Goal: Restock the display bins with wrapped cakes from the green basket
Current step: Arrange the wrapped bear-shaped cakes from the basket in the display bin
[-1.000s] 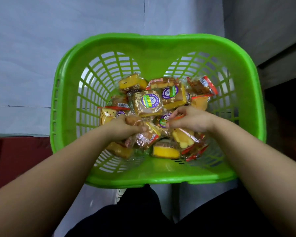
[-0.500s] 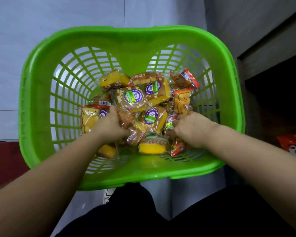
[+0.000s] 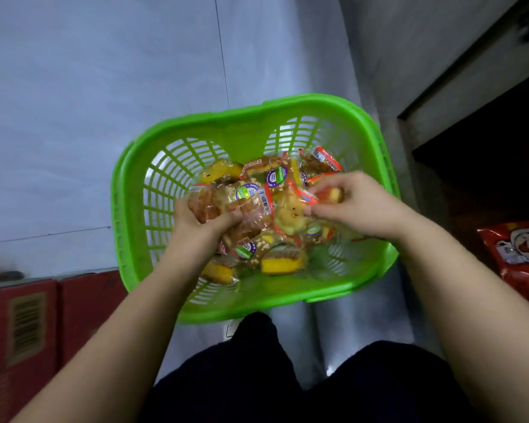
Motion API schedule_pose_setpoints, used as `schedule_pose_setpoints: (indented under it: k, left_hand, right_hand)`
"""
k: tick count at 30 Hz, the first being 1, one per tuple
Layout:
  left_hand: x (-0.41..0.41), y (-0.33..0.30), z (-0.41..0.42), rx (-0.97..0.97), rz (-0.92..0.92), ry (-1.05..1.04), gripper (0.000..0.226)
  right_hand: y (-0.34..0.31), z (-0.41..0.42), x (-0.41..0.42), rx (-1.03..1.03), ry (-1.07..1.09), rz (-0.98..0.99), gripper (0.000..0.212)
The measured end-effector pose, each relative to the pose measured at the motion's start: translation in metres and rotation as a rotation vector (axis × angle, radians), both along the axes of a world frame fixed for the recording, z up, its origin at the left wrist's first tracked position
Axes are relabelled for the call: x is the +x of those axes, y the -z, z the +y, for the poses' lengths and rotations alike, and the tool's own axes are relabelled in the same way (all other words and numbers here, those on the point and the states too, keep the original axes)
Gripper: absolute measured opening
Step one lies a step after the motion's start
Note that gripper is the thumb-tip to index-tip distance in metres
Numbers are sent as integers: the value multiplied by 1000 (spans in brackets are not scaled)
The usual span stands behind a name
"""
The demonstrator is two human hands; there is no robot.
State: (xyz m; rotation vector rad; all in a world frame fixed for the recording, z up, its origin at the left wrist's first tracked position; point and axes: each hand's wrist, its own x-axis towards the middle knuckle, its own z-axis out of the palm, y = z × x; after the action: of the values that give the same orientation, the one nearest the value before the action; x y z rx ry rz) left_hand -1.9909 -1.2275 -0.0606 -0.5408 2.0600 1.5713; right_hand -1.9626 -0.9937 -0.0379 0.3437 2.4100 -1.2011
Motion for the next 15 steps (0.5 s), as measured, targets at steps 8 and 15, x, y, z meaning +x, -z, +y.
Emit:
schedule_pose_setpoints:
  k: [8,15]
  left_hand:
    - [22,-243,33,69,258,95,42]
    - [70,-434,107,289,302,448,34]
  right_hand:
    - [-228,-28,57,-547,959,81,22]
    - [-445,1,163,-365,1164,373,13]
